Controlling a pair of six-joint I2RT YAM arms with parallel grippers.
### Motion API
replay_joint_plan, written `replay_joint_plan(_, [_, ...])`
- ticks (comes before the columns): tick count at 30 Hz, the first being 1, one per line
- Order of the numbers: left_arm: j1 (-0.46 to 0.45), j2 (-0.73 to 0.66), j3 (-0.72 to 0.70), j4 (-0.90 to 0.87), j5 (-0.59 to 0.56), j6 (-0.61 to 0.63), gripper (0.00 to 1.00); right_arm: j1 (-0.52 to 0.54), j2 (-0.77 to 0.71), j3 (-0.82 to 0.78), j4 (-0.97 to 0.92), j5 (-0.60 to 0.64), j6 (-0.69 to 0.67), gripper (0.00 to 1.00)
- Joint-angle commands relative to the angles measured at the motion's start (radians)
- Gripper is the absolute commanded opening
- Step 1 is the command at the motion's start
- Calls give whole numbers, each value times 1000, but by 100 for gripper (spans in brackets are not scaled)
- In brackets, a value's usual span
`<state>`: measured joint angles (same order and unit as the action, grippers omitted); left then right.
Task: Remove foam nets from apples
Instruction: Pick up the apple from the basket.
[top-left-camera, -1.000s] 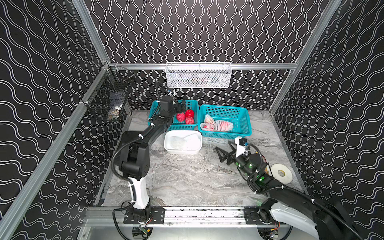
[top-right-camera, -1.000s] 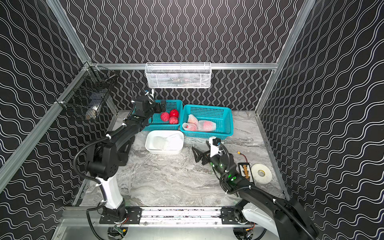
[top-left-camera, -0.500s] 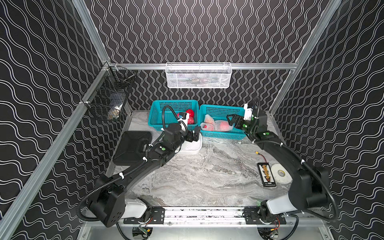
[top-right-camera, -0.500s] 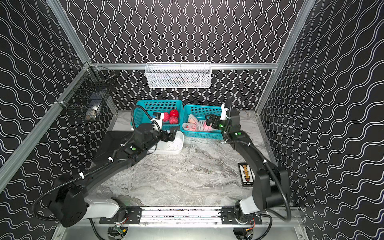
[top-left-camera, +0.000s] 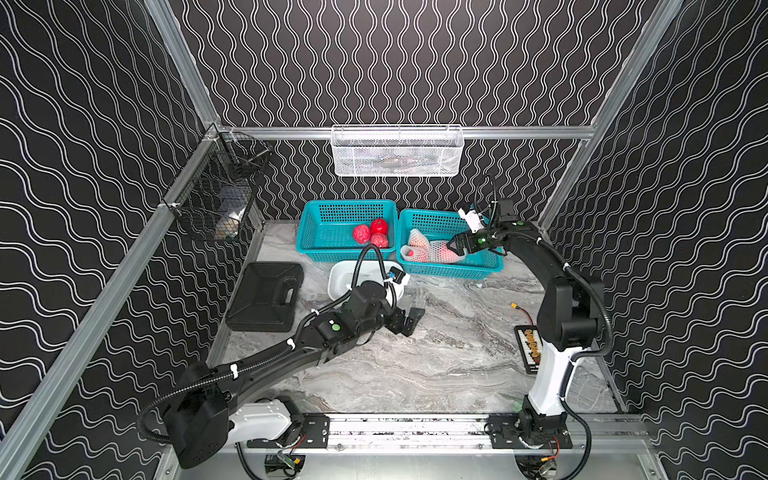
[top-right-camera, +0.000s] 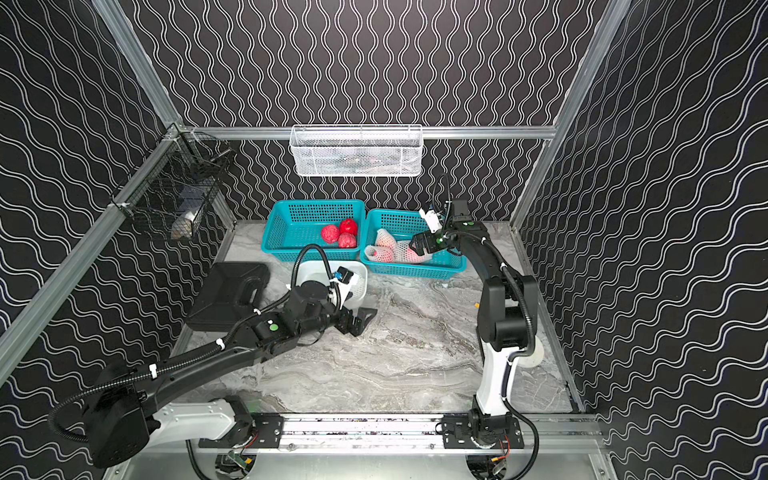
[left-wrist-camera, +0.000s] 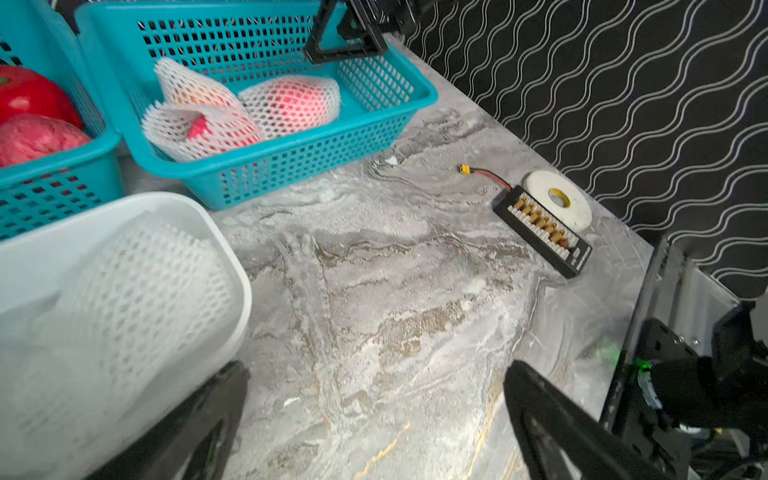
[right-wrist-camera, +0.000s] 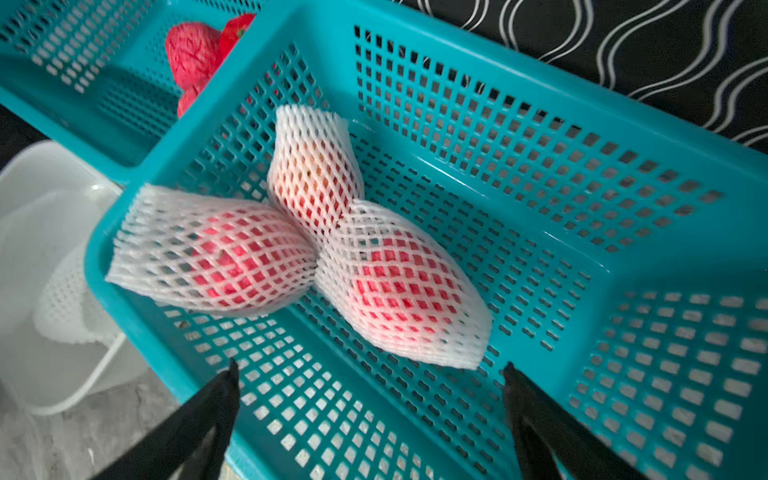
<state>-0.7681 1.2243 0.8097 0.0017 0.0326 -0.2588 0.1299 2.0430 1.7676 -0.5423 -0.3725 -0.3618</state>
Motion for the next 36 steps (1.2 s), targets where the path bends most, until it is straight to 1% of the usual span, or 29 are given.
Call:
replay_joint_plan(1, [-10, -15, -36, 3, 43, 12, 100, -9, 68, 63, -86, -40, -192, 100])
replay_joint_plan(5, [-15, -6, -37, -58, 17, 16, 100, -10, 164, 178, -165, -35, -270, 100])
replay_joint_plan(9, [-16, -28, -66, -47, -7, 20, 100, -10, 223, 240, -137, -17, -286, 100])
replay_joint_plan(12, [-16, -18, -72, -48, 0, 29, 100, -10, 264, 291, -168, -71, -323, 100])
replay_joint_plan(15, [-17, 18, -58, -73, 4, 39, 100, -9, 307, 332, -199, -72, -363, 100])
replay_joint_plan(20, [-17, 48, -68, -52, 21, 32, 100, -12, 388, 445, -292, -145, -406, 100])
replay_joint_plan(24, [-16, 64, -75, -45, 30, 32, 100, -10, 421, 463, -295, -169, -410, 100])
replay_joint_plan(32, [-16, 81, -72, -54, 13, 38, 100, -4, 468, 470, -306, -160, -425, 100])
replay_joint_plan(34, [-16, 87, -68, -58, 12, 38, 100, -4, 472, 469, -300, -163, -422, 98])
replay_joint_plan(36, [-17, 92, -66, -59, 6, 37, 100, -4, 473, 470, -299, -170, -422, 94])
